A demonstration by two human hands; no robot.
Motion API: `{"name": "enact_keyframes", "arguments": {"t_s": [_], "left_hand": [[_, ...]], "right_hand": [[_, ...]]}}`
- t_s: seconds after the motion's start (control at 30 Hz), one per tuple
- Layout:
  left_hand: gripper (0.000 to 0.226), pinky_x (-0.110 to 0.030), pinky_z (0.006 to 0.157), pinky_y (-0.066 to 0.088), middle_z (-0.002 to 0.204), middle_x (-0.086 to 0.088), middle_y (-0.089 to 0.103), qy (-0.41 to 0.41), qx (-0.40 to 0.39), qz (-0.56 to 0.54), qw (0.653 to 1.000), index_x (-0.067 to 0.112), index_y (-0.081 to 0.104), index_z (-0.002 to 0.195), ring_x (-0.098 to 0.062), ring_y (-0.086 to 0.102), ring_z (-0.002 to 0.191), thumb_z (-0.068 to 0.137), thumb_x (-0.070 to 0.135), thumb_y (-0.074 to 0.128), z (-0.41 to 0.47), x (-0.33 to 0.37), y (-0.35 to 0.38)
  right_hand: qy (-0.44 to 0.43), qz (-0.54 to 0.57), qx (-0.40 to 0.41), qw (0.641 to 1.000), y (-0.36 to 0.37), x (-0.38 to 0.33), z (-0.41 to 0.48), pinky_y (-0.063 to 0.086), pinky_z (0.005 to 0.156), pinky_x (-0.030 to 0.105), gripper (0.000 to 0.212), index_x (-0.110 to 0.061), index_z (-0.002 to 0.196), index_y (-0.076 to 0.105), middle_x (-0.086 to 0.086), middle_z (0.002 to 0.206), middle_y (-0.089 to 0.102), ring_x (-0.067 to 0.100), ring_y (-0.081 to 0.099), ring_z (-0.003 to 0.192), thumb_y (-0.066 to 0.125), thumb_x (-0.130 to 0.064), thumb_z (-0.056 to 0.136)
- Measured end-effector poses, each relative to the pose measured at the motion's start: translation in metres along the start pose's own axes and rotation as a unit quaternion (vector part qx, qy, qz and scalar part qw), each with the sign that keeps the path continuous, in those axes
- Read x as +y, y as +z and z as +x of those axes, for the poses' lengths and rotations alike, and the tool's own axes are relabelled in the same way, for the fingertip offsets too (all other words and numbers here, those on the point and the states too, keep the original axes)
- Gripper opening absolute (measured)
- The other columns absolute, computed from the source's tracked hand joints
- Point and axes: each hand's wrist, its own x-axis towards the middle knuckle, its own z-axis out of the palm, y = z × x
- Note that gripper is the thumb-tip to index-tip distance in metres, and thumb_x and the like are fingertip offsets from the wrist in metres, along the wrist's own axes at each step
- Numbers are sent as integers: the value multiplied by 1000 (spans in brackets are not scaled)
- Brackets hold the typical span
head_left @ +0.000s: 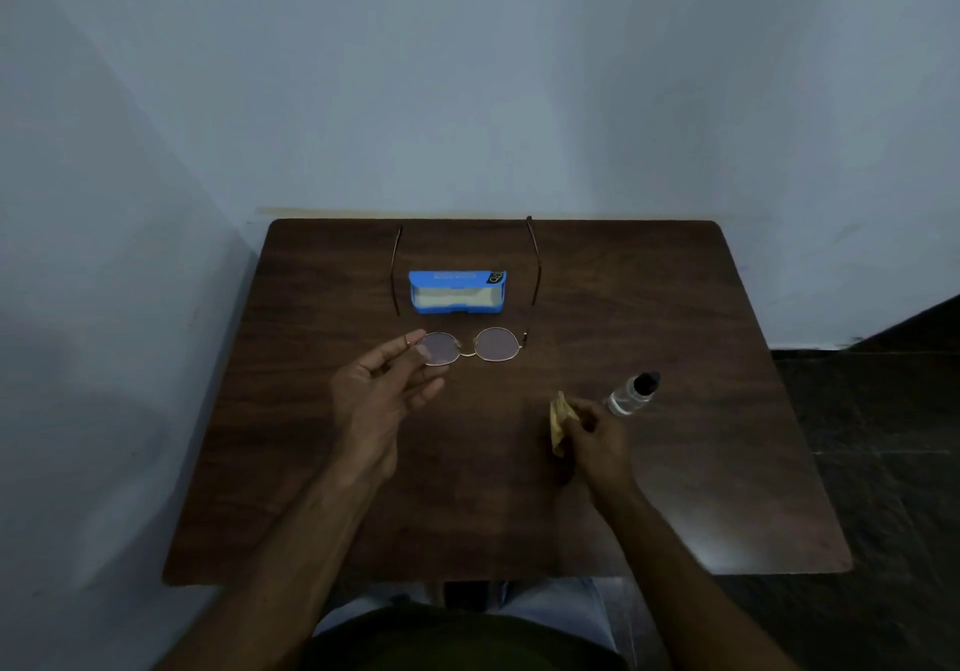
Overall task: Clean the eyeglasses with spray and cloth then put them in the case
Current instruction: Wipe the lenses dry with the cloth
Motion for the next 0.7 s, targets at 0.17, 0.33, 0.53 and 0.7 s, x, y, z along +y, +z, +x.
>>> {"name": "enact_keyframes", "arguments": {"t_s": [0.17,0.33,0.53,0.7], "left_hand": [[28,-27,73,64,107,-13,81,-5,2,-3,1000,8,73,123,-20,79,89,96,10,72,1,-2,-1],[27,-28,73,65,107,-12,81,-13,3,-4,1000,8,73,123,-22,79,90,96,9,71,-1,-3,4],[25,-27,72,64,107,-13,80,17,27,16,999,11,74,120,-24,79,94,96,6,72,0,2,5],[28,-24,68,63,105,-17,79,39,55,45,997,10,74,123,-28,79,95,95,4,72,1,3,5]], "right_hand": [[18,169,-9,985,2,-68,-16,58,70,33,13,-13,98,75,1,86,76,16,69,80,74,-25,93],[-35,231,-17,972,18,-122,-24,62,72,37,9,-7,107,69,14,100,74,22,72,88,65,-9,100],[-125,140,-23,982,27,-135,-38,61,88,50,15,-12,107,76,14,105,77,33,73,101,71,-6,95],[-166,60,-19,984,32,-128,-46,59,96,47,32,-21,111,78,0,107,79,21,74,105,78,-2,86]]}}
